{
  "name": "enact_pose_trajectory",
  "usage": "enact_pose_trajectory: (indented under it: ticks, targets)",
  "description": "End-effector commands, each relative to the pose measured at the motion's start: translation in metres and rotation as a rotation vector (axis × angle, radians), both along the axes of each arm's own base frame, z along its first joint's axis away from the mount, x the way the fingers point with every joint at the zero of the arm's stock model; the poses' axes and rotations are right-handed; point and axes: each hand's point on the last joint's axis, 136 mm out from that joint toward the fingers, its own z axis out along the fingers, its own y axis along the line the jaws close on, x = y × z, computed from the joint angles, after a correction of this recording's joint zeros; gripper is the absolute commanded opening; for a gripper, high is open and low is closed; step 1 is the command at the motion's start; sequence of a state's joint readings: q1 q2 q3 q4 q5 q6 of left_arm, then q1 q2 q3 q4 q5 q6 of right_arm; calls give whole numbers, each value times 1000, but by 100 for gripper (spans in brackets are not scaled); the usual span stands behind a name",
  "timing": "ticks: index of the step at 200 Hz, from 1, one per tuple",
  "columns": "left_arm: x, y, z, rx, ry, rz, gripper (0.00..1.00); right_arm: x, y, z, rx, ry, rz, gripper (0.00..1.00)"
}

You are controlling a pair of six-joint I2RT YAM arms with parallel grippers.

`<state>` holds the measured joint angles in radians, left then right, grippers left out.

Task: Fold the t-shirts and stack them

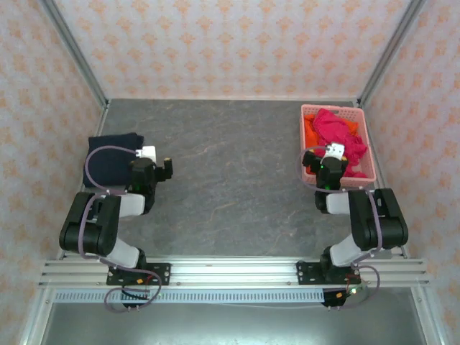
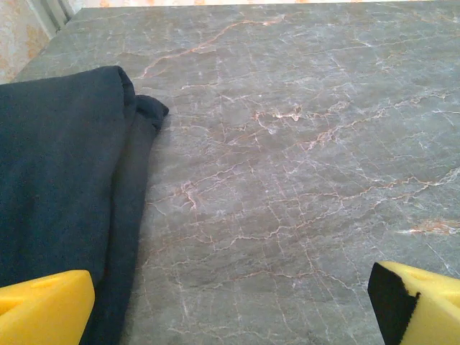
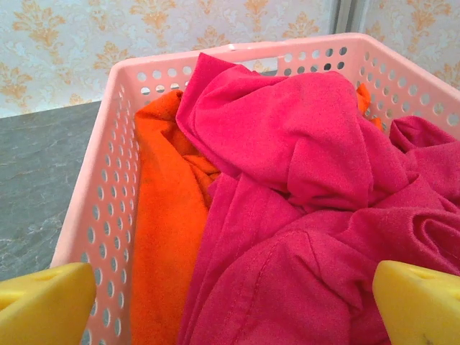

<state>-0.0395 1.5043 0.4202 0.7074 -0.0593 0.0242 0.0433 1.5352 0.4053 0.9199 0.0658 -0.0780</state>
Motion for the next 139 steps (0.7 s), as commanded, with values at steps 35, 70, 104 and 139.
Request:
enact_pose_trajectory:
  ticks: [35, 70, 104, 139]
  targets:
    - [7, -1, 13, -7, -39, 1, 100, -7, 5, -20, 14, 66, 24, 99]
    - [7, 0, 14, -7, -40, 1, 100, -7, 5, -20, 14, 66, 24, 99]
    - [7, -1, 13, -7, -39, 1, 100, -6, 3, -20, 16, 67, 16, 99]
    - [7, -1, 14, -7, -42, 1, 100, -6, 3, -20, 15, 68, 13, 99]
